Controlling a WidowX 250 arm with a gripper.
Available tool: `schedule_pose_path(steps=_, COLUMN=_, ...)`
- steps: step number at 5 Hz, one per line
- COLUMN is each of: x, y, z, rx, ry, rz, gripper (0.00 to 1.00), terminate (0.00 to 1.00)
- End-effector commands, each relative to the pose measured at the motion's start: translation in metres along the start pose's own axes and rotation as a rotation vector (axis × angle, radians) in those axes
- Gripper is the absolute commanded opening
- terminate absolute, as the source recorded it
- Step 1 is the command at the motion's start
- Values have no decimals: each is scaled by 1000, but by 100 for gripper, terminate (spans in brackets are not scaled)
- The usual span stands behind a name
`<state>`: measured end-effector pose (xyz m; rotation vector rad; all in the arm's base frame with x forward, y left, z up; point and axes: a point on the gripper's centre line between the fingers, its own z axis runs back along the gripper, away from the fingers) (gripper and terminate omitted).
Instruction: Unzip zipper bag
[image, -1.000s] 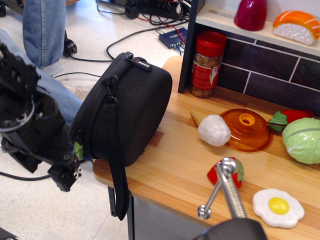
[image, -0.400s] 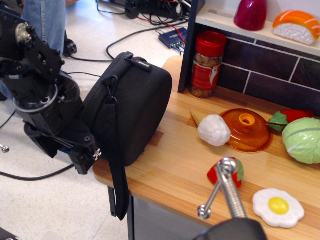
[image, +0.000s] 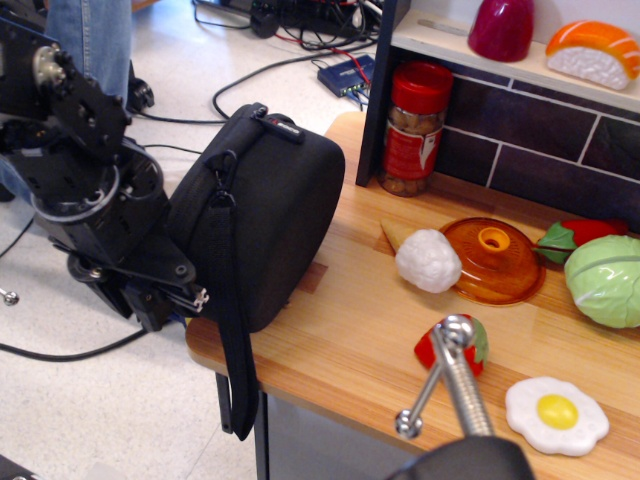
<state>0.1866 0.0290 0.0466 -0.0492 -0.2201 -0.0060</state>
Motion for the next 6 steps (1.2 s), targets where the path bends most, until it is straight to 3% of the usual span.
schedule_pose_path(steps=1, x=31, y=-5, z=21, rx=1, ry=-70, rz=83, gripper=0, terminate=0)
schedule_pose_path(steps=3, x=62, y=-23, z=66, rx=-85, ry=-101, rz=202, gripper=0, terminate=0)
schedule_pose_path(steps=4, x=66, y=-29, z=84, rx=-117, ry=-129, rz=264, gripper=0, terminate=0)
schedule_pose_path(steps=5, x=73, y=-27, z=92, rx=-133, ry=-101, rz=302, gripper=0, terminate=0)
schedule_pose_path(steps=6, x=68, y=-29, z=85, rx=-117, ry=-55, rz=291, gripper=0, terminate=100)
